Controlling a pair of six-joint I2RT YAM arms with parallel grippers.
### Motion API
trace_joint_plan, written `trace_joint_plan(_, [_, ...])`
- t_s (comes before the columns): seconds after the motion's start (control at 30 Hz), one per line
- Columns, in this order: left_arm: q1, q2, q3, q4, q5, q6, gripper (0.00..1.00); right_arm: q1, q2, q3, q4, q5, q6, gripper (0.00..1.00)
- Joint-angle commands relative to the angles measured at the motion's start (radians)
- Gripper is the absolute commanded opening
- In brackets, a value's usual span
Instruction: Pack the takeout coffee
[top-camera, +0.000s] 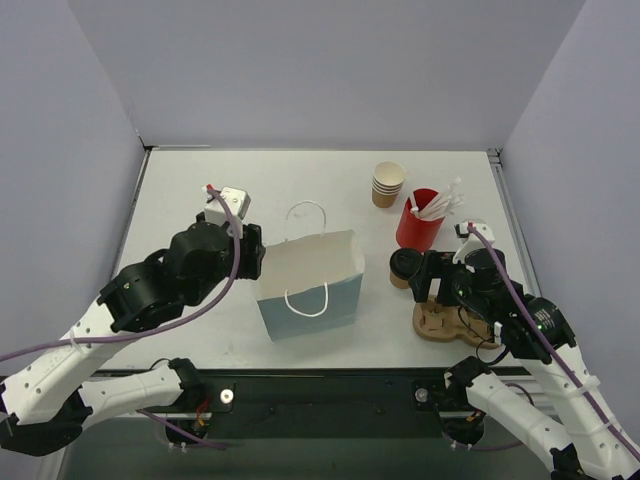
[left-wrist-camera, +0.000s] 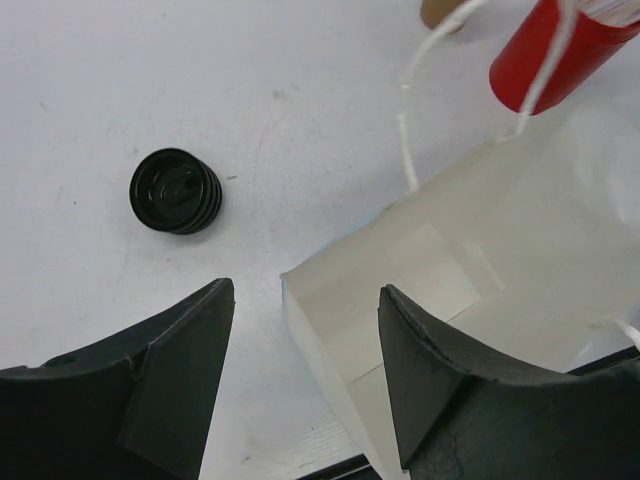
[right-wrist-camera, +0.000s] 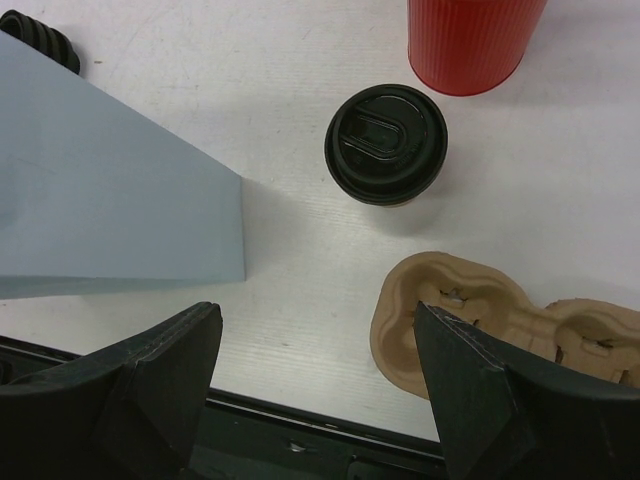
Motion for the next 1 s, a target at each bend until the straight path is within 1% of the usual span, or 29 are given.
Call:
trace_joint_plan(0.0, [-0.003,0.042,-0.010,-0.087,-0.102,-0.162,0.68,0.001,0.003,-0.002,-0.018,0.015,0.002,0.79])
trace_joint_plan(0.17, [-0.001,0.097,0.009,-0.141,-0.159,-0.197,0.61,0.001,0.016,-0.008,-0.030,0.030,-0.004,0.79])
trace_joint_plan(0.23, [0.000,0.114,0.019,-0.172,-0.182,-0.206,0.61,0.001,0.016,-0.011,-0.033,0.036,-0.005,0.79])
trace_joint_plan(0.37, [-0.001,0.113,-0.007,-0.147,-0.164,-0.190,0.55,0.001,0.023,-0.017,-0.033,0.049,-0.008,0.79])
trace_joint_plan(0.47, [-0.001,0.113,-0.033,-0.106,-0.153,-0.173,0.39,0.001,0.037,-0.019,-0.032,0.062,-0.013,0.79])
trace_joint_plan(0.5, [-0.001,0.111,-0.038,-0.079,-0.153,-0.168,0.28,0.001,0.043,-0.022,-0.032,0.072,-0.016,0.79])
trace_joint_plan(0.53, [-0.001,0.107,-0.044,-0.062,-0.154,-0.153,0.24,0.001,0.049,-0.025,-0.033,0.090,-0.021,0.79])
trace_joint_plan(0.57, [0.000,0.105,-0.049,-0.045,-0.159,-0.145,0.18,0.001,0.051,-0.026,-0.037,0.143,-0.021,0.79])
trace_joint_plan(0.6, [0.000,0.102,-0.050,-0.008,-0.163,-0.140,0.10,0.001,0.066,-0.029,-0.043,0.189,-0.016,0.79])
trace_joint_plan(0.67, [0.015,0.096,-0.054,0.030,-0.171,-0.122,0.03,0.001,0.081,-0.025,-0.075,0.269,0.001,0.79])
trace_joint_plan(0.7, [0.023,0.097,-0.051,0.064,-0.170,-0.113,0.00,-0.004,0.098,-0.023,-0.081,0.276,0.001,0.79])
trace_joint_plan(0.83, [0.089,0.117,-0.038,0.143,-0.122,-0.030,0.00,-0.039,0.154,-0.025,-0.116,0.306,0.017,0.82])
trace_joint_plan(0.9, [0.155,0.125,-0.041,0.188,-0.044,-0.001,0.00,-0.062,0.186,-0.020,-0.124,0.247,0.028,0.82])
trace_joint_plan(0.97, [0.201,0.139,-0.043,0.205,0.041,0.024,0.00,-0.131,0.218,-0.012,-0.136,0.204,0.039,0.81])
